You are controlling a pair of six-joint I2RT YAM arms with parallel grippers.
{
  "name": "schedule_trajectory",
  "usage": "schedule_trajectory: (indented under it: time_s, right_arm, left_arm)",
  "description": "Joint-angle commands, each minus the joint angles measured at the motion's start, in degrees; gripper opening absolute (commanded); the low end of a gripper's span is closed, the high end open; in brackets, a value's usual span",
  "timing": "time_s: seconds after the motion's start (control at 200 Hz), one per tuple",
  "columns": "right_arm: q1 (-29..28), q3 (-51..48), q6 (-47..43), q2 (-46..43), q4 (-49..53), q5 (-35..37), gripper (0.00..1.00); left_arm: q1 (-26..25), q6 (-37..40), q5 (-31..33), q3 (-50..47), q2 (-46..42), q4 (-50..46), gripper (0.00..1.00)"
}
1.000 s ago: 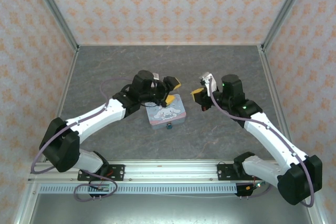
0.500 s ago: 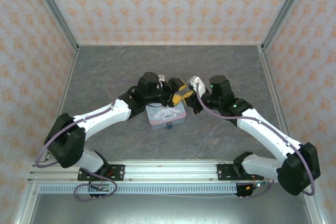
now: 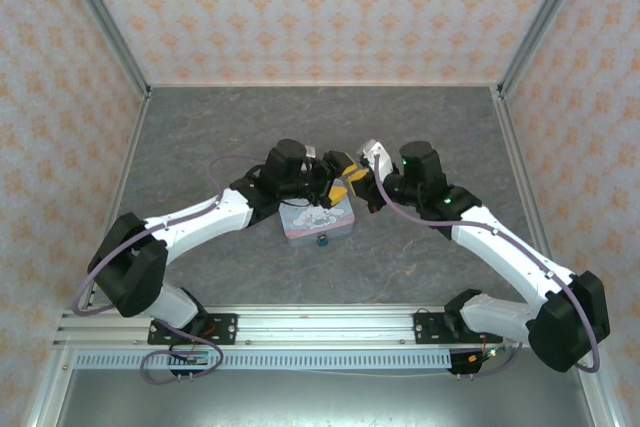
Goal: Unlock the padlock with the key
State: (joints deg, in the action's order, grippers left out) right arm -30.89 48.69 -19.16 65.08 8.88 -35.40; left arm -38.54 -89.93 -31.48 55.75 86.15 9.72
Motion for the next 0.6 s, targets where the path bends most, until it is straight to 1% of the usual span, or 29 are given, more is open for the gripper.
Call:
schedule_trajectory:
  time_s: [0.0, 0.595]
  right_arm:
    - [-0.8, 1.6, -0.4, 0.5, -2.2, -0.9, 0.0]
    - [-1.1, -1.1, 1.0, -0.2, -1.5, -3.5, 0.0]
  left_arm:
    - [-0.4, 0.9, -1.2, 1.2, 0.5, -0.5, 0.71]
    - [-0.4, 0.5, -1.1, 1.2, 0.4, 0.8, 0.63]
